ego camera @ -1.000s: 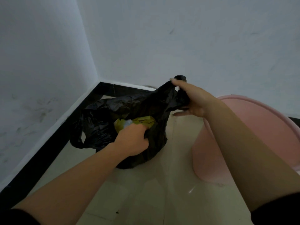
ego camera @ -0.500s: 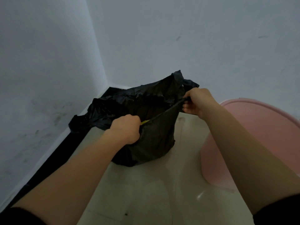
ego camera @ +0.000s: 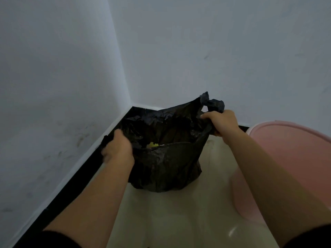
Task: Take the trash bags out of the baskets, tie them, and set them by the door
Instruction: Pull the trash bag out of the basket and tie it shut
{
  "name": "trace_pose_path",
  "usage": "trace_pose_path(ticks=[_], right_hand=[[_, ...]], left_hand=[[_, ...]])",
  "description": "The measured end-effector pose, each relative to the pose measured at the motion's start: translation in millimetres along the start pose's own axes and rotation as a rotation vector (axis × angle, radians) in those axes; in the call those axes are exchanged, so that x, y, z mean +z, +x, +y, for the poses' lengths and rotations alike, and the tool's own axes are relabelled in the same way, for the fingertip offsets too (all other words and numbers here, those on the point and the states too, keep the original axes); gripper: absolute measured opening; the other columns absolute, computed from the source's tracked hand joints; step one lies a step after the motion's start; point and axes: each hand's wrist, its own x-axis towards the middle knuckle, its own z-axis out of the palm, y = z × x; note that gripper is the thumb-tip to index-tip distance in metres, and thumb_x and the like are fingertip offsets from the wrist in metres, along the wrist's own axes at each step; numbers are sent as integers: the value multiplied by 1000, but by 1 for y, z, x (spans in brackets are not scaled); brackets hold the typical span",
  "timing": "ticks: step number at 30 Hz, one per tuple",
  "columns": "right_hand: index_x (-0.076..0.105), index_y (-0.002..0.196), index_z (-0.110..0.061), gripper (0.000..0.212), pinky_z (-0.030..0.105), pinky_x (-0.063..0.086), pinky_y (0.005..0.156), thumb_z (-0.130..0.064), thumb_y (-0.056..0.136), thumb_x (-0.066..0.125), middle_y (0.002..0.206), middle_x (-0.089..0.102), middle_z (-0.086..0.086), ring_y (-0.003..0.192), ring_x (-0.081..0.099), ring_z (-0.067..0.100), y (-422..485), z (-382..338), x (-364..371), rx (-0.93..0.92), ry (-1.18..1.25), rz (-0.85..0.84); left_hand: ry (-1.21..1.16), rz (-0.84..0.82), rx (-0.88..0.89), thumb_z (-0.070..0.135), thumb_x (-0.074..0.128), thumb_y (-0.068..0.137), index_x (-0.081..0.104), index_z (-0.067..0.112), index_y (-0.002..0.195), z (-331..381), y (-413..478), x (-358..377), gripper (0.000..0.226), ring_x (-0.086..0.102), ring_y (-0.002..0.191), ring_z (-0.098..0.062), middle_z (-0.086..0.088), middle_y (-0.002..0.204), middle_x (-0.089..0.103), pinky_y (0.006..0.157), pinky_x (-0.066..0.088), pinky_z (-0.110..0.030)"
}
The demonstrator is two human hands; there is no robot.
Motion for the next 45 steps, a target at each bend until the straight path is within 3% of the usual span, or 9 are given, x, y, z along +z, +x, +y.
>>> trace_pose_path(ticks=[3,7,14,17,22,29,35,39,45], right_hand=[[63,78,-13,12,47,57,86,-17,76,74,93,69,13,92,67,29,0,2,8,-31,57,34],[66,78,-7,10,43,57,85,-13,78,73,85,66,11,90,67,28,0,3,12,-78,121,79],[67,86,8,17,40,55,69,0,71,72,80,62,16,74,61,27,0,-2,3,-132,-92,95],[54,80,-5,15,32,44,60,6,73,62,69,51,9,70,52,25,1,-4,-2,-172,-350,54],[51,98,-7,15,31,33,59,-2,83,52,80,52,6,73,47,24,-1,-8,-6,-403,-519,299],[62,107,-17,19,34,46,65,-16,90,55,79,61,6,71,56,23,-3,-21,-17,-678,-452,294],[67,86,-18,11,22,45,48,-24,90,59,67,63,3,54,58,13,-17,-44,-16,-496,-425,-2],[68,85,-6,9,25,53,47,-5,87,59,63,69,15,46,66,20,-23,-49,-9,-435,-217,-116],[62,82,-6,10,32,60,57,3,84,67,65,71,15,55,70,24,-28,-58,-6,-473,-136,-207]], left_hand=[[-274,-303,-377,43,41,94,39,12,143,0,-1,-6,58,35,133,-38,-13,145,40,110,15,-63],[-377,-390,-400,34,49,98,36,7,145,-9,-11,-6,56,37,134,-34,-14,148,36,110,29,-49],[-456,-65,25,-5,54,84,66,6,104,3,11,-2,27,61,78,-22,-7,87,64,79,54,-34],[-493,-91,153,5,54,79,63,12,72,27,-4,2,13,60,78,-22,-2,74,61,67,52,-29],[-488,-139,339,15,59,79,60,10,74,52,-28,5,7,49,62,-10,4,70,54,45,39,-13],[-223,-108,733,32,54,73,58,17,60,70,-48,3,20,52,86,-11,-7,92,60,69,36,-21],[-281,-911,695,18,50,74,63,18,57,69,-47,8,21,56,107,-28,-13,84,57,92,42,-36],[-202,-1127,593,16,44,85,57,7,85,65,-53,10,16,45,124,-45,-28,111,52,93,45,-48],[-28,-994,675,32,49,96,53,26,113,63,-55,13,18,68,80,-29,-10,80,67,83,52,-42]])
